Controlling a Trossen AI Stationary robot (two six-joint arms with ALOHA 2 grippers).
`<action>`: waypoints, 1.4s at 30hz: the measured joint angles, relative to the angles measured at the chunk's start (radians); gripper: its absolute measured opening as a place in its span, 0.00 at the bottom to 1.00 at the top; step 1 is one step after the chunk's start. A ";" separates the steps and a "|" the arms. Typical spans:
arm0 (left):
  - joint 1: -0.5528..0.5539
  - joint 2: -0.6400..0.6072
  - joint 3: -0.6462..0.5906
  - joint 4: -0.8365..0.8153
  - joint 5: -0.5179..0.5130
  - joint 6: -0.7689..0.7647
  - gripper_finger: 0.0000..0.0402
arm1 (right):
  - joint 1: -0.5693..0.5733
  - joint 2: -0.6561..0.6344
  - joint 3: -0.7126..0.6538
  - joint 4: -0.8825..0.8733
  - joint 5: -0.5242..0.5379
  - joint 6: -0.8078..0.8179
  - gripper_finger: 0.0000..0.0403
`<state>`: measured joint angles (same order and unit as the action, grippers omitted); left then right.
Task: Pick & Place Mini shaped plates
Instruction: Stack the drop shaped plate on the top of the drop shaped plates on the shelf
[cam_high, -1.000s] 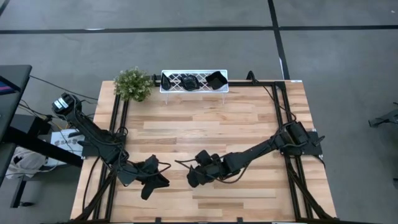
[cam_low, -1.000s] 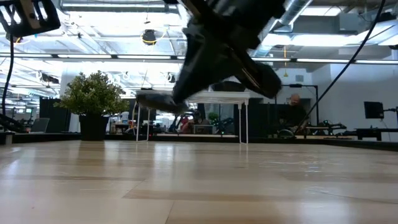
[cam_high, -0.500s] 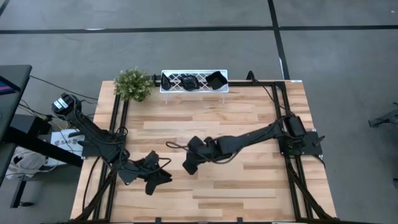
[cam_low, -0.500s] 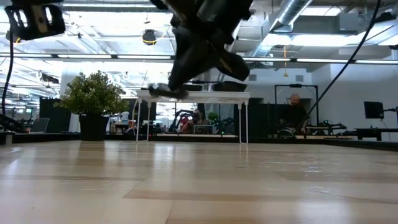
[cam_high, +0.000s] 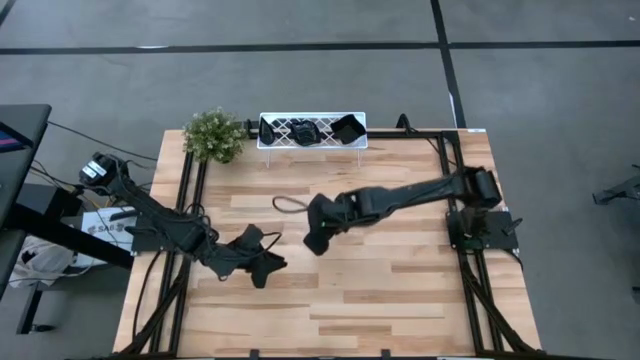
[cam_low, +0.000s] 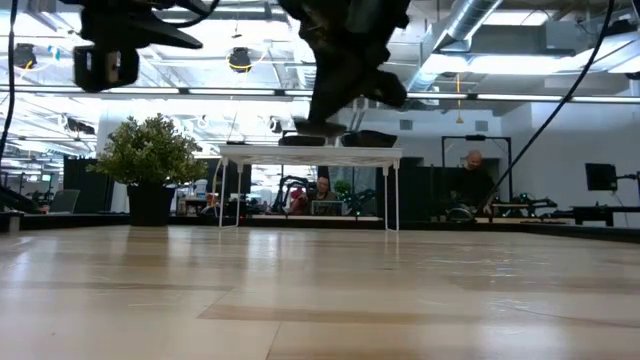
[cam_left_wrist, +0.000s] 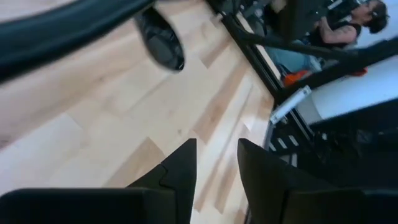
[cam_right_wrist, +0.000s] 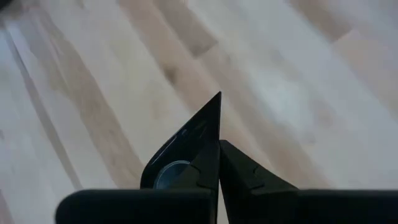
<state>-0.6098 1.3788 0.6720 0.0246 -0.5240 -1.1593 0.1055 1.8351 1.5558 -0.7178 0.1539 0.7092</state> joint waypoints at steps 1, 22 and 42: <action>0.010 0.000 0.000 -0.001 0.000 0.003 0.29 | -0.009 -0.014 0.000 -0.004 0.001 -0.019 0.00; 0.221 0.000 0.000 0.185 -0.086 -0.050 0.28 | -0.126 -0.114 -0.001 0.083 -0.002 -0.261 0.00; 0.261 0.000 0.000 0.208 -0.105 -0.024 0.28 | -0.064 -0.114 -0.001 0.138 -0.026 -0.301 0.00</action>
<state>-0.3487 1.3788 0.6720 0.2329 -0.6290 -1.1829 0.0413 1.7210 1.5547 -0.5795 0.1276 0.4082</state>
